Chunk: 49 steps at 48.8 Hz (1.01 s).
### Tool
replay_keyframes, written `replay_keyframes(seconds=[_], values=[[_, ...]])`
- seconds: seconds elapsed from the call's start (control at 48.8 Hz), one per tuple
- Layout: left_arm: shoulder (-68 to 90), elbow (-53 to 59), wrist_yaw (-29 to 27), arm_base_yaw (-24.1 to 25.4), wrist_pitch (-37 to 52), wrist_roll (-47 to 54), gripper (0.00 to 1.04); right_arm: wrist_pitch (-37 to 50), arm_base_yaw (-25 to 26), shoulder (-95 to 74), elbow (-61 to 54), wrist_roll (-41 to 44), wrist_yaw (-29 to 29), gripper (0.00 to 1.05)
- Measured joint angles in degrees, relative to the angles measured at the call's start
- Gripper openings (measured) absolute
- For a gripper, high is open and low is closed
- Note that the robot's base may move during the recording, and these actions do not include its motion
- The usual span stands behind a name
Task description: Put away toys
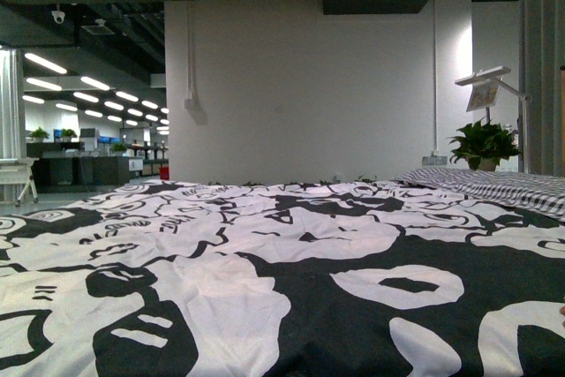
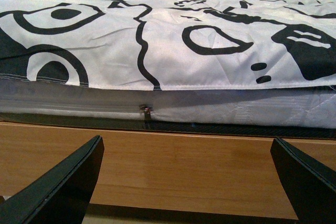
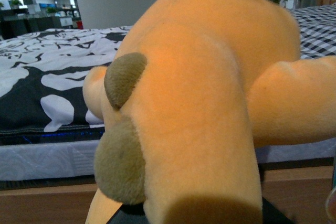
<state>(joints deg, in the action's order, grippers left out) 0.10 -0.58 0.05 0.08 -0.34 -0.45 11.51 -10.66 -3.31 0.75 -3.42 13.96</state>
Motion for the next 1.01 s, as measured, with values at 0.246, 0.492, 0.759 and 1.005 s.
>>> replay_keyframes(seconds=[0.246, 0.492, 0.759, 1.005], values=[[0.00, 0.00, 0.00, 0.00, 0.00, 0.00, 0.99, -4.11, -5.44, 0.55, -0.15, -3.91, -2.78, 0.19], [0.00, 0.00, -0.04, 0.00, 0.00, -0.02, 0.99, -4.11, -5.60, 0.46, -0.15, -4.98, -2.78, 0.19], [0.00, 0.00, -0.02, -0.02, 0.00, -0.02, 0.99, -4.11, -5.79, 0.35, -0.15, -5.01, -2.75, 0.19], [0.02, 0.00, 0.02, -0.04, 0.00, 0.00, 0.99, -4.13, -5.75, 0.33, -0.15, -5.07, -2.47, 0.19]])
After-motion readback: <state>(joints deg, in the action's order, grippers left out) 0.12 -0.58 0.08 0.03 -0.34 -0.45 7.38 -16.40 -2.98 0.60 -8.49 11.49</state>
